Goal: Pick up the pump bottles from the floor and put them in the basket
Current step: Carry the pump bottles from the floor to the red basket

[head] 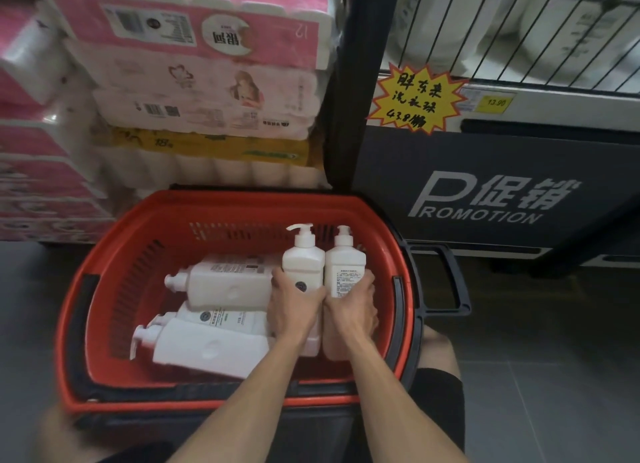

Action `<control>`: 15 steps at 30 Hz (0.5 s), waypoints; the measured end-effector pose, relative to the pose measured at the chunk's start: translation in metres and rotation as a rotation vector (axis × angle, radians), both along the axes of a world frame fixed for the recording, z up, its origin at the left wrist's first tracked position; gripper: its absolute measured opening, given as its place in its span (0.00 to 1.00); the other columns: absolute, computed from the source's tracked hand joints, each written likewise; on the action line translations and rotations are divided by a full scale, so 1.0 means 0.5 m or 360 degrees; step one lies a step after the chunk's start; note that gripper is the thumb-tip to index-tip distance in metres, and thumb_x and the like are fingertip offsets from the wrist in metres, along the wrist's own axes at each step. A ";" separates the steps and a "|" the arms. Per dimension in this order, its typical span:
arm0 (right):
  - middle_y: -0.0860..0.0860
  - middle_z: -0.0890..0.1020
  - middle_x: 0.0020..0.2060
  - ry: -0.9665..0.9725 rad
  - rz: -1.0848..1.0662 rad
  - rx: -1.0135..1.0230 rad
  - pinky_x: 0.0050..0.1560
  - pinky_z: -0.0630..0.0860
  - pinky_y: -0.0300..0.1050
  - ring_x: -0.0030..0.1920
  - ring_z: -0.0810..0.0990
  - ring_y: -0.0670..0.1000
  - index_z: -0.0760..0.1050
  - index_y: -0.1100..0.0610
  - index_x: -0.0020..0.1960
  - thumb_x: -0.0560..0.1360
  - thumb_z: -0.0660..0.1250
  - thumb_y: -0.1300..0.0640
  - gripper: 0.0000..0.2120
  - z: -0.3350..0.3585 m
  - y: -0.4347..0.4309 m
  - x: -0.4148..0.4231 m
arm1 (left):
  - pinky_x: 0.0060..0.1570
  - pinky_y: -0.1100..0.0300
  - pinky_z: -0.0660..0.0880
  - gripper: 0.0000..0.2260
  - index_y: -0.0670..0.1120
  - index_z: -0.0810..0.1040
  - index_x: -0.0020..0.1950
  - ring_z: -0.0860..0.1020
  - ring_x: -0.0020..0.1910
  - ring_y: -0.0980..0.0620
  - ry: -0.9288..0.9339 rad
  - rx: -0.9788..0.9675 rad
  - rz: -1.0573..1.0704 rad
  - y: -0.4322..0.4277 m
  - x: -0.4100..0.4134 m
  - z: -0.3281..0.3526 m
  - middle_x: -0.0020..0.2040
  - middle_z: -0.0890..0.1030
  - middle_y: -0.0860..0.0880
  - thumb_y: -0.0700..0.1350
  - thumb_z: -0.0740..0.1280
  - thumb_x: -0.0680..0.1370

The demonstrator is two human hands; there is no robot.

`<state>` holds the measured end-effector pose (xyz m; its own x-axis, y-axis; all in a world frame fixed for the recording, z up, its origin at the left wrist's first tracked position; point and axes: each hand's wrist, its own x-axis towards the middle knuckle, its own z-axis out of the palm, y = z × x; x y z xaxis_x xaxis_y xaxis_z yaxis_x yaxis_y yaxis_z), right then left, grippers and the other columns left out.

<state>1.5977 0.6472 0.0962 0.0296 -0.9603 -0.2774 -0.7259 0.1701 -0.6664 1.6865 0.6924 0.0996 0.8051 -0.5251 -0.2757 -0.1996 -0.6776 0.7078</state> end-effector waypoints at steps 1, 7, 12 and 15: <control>0.54 0.75 0.60 -0.0017 -0.0005 0.0008 0.54 0.77 0.57 0.57 0.80 0.61 0.55 0.51 0.73 0.68 0.77 0.45 0.42 -0.002 0.002 -0.002 | 0.43 0.52 0.69 0.37 0.46 0.61 0.65 0.75 0.58 0.39 -0.0019 0.0027 -0.0013 0.002 -0.001 -0.002 0.57 0.77 0.43 0.58 0.74 0.64; 0.55 0.74 0.61 0.0008 0.0007 0.0066 0.56 0.78 0.60 0.58 0.79 0.61 0.53 0.52 0.73 0.67 0.78 0.46 0.46 -0.006 0.013 -0.008 | 0.48 0.47 0.75 0.39 0.45 0.62 0.64 0.74 0.59 0.38 -0.0064 0.0092 -0.0106 0.011 0.002 -0.018 0.57 0.77 0.41 0.60 0.76 0.63; 0.57 0.73 0.64 0.0022 0.0054 0.0132 0.59 0.76 0.60 0.60 0.78 0.64 0.52 0.54 0.75 0.69 0.77 0.46 0.46 -0.016 0.012 -0.010 | 0.42 0.51 0.71 0.36 0.44 0.65 0.62 0.77 0.57 0.39 -0.0137 0.0147 -0.0169 0.016 0.007 -0.026 0.58 0.73 0.45 0.61 0.76 0.65; 0.58 0.75 0.65 0.0015 0.0005 0.0149 0.61 0.75 0.61 0.62 0.78 0.65 0.55 0.53 0.73 0.71 0.75 0.50 0.40 -0.021 0.011 -0.010 | 0.40 0.53 0.68 0.28 0.45 0.66 0.61 0.79 0.54 0.39 -0.0162 0.0193 -0.0227 0.020 0.015 -0.035 0.57 0.75 0.46 0.55 0.75 0.70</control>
